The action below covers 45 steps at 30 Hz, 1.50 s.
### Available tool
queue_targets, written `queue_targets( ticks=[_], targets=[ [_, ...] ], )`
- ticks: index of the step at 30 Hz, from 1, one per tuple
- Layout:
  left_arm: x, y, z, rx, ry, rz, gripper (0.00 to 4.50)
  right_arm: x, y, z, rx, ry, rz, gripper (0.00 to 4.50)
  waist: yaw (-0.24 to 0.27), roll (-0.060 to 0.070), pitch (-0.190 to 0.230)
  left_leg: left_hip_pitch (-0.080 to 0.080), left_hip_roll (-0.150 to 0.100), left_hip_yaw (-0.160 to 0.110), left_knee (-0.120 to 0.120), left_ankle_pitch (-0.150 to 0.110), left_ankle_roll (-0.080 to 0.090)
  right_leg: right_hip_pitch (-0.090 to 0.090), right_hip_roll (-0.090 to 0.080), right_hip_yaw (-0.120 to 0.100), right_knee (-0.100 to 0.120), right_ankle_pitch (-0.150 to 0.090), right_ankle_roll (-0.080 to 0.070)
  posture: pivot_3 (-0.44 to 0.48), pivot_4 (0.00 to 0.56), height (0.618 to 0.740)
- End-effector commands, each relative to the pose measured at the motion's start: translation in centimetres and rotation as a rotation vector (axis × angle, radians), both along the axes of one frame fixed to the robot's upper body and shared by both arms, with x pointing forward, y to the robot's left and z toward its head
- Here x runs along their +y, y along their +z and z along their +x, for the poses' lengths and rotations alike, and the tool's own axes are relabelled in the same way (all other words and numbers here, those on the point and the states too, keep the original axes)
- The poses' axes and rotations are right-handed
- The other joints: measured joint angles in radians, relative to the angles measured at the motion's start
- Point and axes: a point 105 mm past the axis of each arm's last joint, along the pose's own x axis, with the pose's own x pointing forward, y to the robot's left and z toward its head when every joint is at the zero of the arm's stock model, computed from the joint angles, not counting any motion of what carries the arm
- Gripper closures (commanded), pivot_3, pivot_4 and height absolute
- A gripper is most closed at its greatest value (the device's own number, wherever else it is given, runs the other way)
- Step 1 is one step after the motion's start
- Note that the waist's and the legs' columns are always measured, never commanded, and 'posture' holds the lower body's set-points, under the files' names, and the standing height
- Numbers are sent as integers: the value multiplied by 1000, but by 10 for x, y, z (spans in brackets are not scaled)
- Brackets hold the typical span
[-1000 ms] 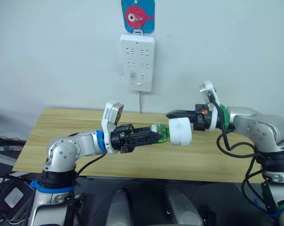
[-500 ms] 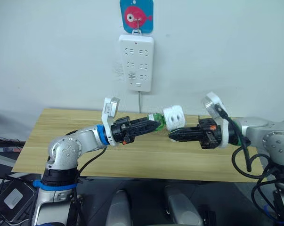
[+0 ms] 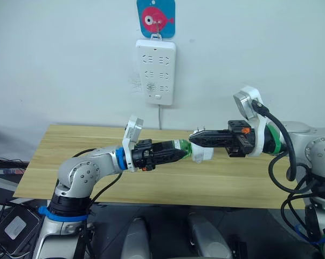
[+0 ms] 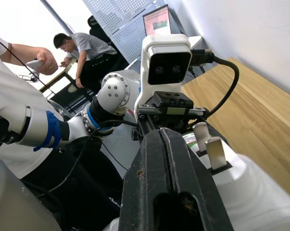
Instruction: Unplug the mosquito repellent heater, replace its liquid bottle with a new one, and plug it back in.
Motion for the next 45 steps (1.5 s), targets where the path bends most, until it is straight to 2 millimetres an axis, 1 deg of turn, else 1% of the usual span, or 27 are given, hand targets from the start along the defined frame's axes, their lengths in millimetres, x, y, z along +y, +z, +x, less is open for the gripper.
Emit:
queue_targets(
  ticks=[1, 8, 16, 18, 20, 22, 24, 25, 26, 28, 30, 33, 36, 37, 38, 41, 45],
  targets=[
    [-9, 13, -18, -59, -111, -45, 2159, -2, 4, 8, -9, -38, -7, 4500, 0, 0, 0, 0, 0, 0, 0, 0, 0, 0, 0, 0, 0, 0, 0, -150, 194, 704],
    [-10, 15, -25, -61, -144, -57, 2159, -2, -4, 13, 30, -43, -35, 4500, 0, 0, 0, 0, 0, 0, 0, 0, 0, 0, 0, 0, 0, 0, 0, -149, 194, 704],
    [-11, 18, -28, -57, -152, -73, 2159, -5, -11, 18, 42, -57, -56, 4500, 1, 0, 0, 0, 0, 0, 0, 0, 0, 0, 0, 0, 0, 0, 0, -144, 194, 704],
    [-9, 15, -22, -36, -115, -72, 2165, -4, -7, 16, 21, -43, -34, 4500, 1, 0, 0, 0, 0, 0, 0, 0, 0, 0, 0, 0, 0, 0, 0, -144, 194, 704],
    [-4, 8, -12, -6, -61, -64, 2165, -7, 8, 7, 13, 0, 40, 4500, 1, 0, 0, 0, 0, 0, 0, 0, 0, 0, 0, 0, 0, 0, 0, -149, 193, 704],
    [0, 5, -4, 40, -13, -86, 2165, -14, 22, -2, 5, 20, 116, 4500, 1, 0, 0, 0, 0, 0, 0, 0, 0, 0, 0, 0, 0, 0, 0, -153, 194, 704],
    [3, 5, 2, 86, 16, -123, 2166, -23, 28, -1, -12, -60, 169, 4500, 1, 0, 0, 0, 0, 0, 0, 0, 0, 0, 0, 0, 0, 0, 0, -162, 193, 704],
    [4, 6, 5, 111, 27, -147, 2166, -28, 29, -1, -15, -102, 196, 4137, 2, 0, 0, 0, 0, 0, 0, 0, 0, 0, 0, 0, 0, 0, 0, -167, 193, 704],
    [5, 6, 6, 128, 33, -162, 2166, -29, 30, -2, -14, -129, 211, 3917, 3, 0, 0, 0, 0, -1, 0, 0, 0, 0, 0, -1, 0, 0, 0, -174, 194, 704],
    [7, 9, 11, 195, 43, -219, 2166, -39, 26, 0, -3, -245, 269, 3205, 0, 0, 0, -1, 0, 0, 0, 0, 0, 0, 0, 0, 0, 0, 0, -188, 197, 704],
    [9, 12, 13, 258, 41, -277, 2166, -50, 14, 3, 8, -382, 282, 2619, 0, 0, 0, -1, 0, 0, 0, 0, 0, 0, 0, 0, 0, 0, 0, -205, 201, 704],
    [9, 18, 14, 334, 34, -364, 2166, -60, -1, 8, 43, -553, 347, 1515, -2, 0, 0, -1, 0, 0, 0, 0, 0, 0, 0, 0, 0, 0, 1, -217, 204, 704],
    [9, 24, 20, 385, 55, -429, 2166, -61, -14, 10, 80, -660, 412, 443, -7, 0, 0, -1, 0, 0, 0, 0, 0, 0, 0, 1, 1, 0, 1, -226, 207, 704],
    [10, 26, 23, 401, 69, -454, 2166, -58, -17, 9, 92, -673, 430, 84, -9, 0, 0, 0, 0, 0, 0, 0, 0, 0, 0, 1, 1, 0, 1, -231, 203, 704],
    [10, 28, 25, 418, 78, -475, 2166, -54, -19, 9, 102, -686, 450, 9, -11, 0, 0, 0, 0, 0, 0, 0, 0, 0, 0, 1, 1, -1, 1, -234, 204, 704],
    [8, 32, 28, 468, 90, -535, 2166, -41, -20, 14, 135, -720, 528, 0, -25, 1, 0, 0, 1, -1, 0, 0, 0, 0, 1, 0, 1, -1, 1, -238, 200, 704],
    [3, 37, 30, 517, 109, -590, 2166, -20, -16, 19, 157, -708, 586, 0, -28, 1, 0, 0, 0, -1, 0, 0, 0, 0, 1, 0, 1, 0, 1, -236, 193, 704]
  ],
)
